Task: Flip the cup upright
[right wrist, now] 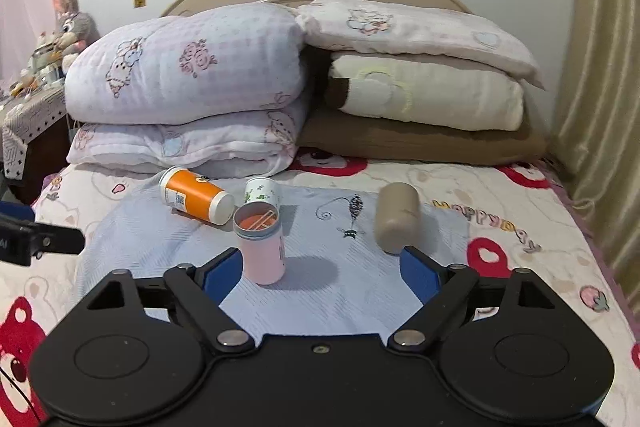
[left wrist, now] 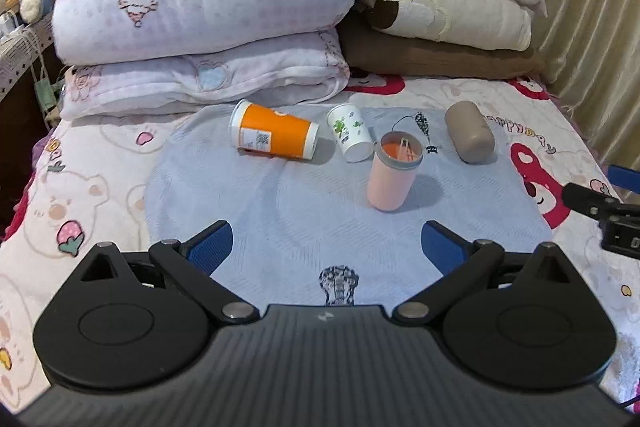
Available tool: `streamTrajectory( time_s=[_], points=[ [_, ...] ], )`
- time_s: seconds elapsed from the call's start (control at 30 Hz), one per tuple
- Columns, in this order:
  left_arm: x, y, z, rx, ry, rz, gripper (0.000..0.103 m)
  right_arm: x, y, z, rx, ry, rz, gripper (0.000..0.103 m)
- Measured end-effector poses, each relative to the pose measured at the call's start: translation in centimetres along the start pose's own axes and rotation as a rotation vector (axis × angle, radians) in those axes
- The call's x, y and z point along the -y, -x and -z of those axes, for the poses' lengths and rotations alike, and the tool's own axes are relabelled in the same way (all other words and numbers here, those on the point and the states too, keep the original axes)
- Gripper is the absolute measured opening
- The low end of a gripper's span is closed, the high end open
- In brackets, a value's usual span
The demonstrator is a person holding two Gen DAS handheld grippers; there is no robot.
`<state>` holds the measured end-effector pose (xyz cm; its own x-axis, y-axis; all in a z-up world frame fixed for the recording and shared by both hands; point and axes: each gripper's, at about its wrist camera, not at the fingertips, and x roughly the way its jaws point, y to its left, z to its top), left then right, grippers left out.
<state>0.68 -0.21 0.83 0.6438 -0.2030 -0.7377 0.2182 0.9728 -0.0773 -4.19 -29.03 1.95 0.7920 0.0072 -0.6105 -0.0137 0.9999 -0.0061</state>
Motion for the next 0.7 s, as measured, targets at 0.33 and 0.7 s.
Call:
streamTrajectory(
  time_s=[0.33, 0.7],
  points=[
    [1.1, 2.2, 0.5, -0.023, -0.016, -0.046, 0.102, -0.7, 4.7, -0.1, 0.005, -0.053, 0.087, 0.102],
    [2.1, 1.6, 1.0, -0.057, -0.040, -0.061, 0.102, -1.4, 5.0, 0.3, -0.068, -0.068, 0.122, 0.103]
  ],
)
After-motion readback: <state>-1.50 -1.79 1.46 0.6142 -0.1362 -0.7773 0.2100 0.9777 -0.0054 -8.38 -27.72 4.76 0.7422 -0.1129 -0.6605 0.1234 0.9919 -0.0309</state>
